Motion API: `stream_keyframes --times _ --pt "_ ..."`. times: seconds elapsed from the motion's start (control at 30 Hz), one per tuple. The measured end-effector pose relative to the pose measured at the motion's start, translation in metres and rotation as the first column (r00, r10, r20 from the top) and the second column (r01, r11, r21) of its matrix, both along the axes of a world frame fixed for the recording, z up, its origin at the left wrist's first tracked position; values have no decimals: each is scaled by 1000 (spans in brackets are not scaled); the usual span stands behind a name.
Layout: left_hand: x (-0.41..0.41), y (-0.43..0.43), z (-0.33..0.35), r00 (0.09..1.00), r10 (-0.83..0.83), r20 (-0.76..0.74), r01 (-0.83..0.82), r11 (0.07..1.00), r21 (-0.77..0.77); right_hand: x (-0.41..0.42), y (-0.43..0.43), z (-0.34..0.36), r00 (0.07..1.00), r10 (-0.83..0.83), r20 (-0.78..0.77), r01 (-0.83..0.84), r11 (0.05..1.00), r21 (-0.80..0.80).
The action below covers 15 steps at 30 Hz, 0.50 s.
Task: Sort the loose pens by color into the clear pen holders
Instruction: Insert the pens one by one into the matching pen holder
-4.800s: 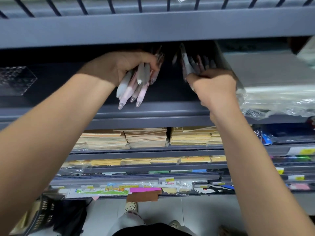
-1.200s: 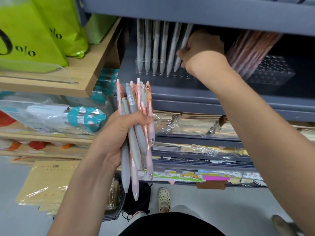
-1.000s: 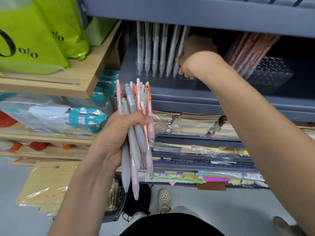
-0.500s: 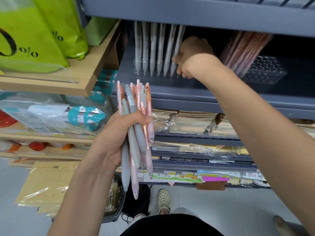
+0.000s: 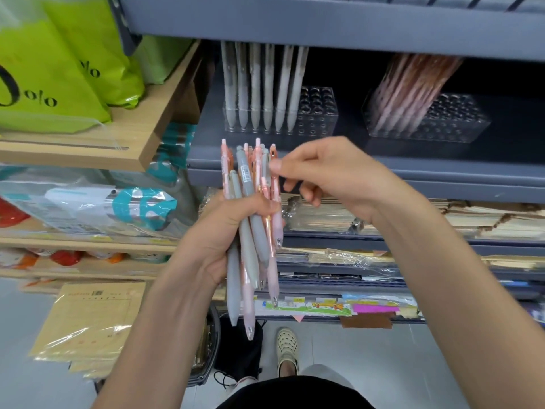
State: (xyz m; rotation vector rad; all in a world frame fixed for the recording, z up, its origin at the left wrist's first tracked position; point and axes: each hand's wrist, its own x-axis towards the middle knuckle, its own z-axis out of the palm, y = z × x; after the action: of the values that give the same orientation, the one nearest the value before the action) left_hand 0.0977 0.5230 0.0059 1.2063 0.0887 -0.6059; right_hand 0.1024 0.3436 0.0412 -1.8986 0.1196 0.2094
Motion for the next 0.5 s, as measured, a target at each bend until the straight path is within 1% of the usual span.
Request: stream_keyframes --times 0.1,0.2,0.3,0.4,0.5 --pt "-2 -13 2 999 -36 14 37 998 -48 -6 -6 -5 999 -24 -45 29 991 132" --pt "-2 -26 0 999 -47 -22 46 998 -53 -15 -16 -8 994 -87 -60 98 968 231" --pt "-3 -38 -7 995 -47 -84 42 997 -59 -27 -28 -11 978 -204 -53 210 921 329" --pt "-5 -46 -14 990 -69 -120 56 992 -113 -42 -47 -12 938 -347 8 312 852 419" --pt "-8 -52 -15 989 -94 -113 73 981 -180 -57 -72 -10 871 -477 117 371 795 479"
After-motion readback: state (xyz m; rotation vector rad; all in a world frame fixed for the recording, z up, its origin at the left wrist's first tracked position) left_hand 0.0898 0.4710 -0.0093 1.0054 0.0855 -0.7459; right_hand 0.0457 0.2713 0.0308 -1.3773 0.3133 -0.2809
